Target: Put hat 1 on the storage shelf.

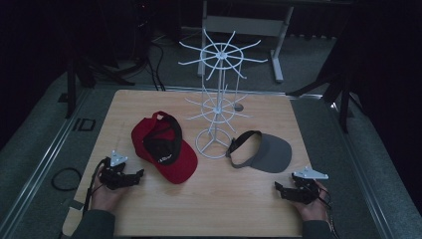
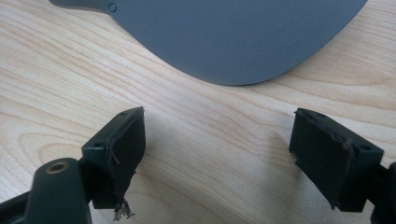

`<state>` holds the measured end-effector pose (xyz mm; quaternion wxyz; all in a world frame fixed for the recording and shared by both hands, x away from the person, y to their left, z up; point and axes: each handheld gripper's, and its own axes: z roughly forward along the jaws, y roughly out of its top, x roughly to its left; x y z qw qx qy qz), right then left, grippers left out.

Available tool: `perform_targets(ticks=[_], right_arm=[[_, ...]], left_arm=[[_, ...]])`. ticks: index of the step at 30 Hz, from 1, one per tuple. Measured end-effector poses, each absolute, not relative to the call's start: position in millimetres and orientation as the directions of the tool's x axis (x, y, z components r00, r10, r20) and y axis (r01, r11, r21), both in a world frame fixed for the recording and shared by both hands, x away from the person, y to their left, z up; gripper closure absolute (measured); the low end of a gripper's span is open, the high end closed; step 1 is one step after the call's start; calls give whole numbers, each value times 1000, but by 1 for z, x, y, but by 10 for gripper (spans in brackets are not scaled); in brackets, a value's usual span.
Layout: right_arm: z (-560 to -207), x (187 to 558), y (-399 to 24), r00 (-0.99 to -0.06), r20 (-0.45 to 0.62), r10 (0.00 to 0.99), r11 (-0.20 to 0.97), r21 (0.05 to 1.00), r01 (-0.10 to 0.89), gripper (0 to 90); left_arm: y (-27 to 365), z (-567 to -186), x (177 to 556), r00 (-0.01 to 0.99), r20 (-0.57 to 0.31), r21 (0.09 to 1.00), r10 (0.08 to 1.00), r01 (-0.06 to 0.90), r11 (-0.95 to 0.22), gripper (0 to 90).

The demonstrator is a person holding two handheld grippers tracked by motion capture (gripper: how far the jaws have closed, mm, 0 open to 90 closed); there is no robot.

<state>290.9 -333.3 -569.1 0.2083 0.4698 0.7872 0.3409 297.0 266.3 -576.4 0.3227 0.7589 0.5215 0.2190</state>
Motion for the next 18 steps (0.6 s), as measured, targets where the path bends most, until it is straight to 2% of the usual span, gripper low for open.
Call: perform_targets(ticks=[13,18], right_arm=[[-569,291,-333,-472,-8,881,326,733,597,185],[-569,291,-333,-472,-8,881,326,733,597,185]], left_arm=[[265,-576,297,350,-5,717,937,655,-241,151],[266,-576,297,352,-8,723,936,649,-238,176]])
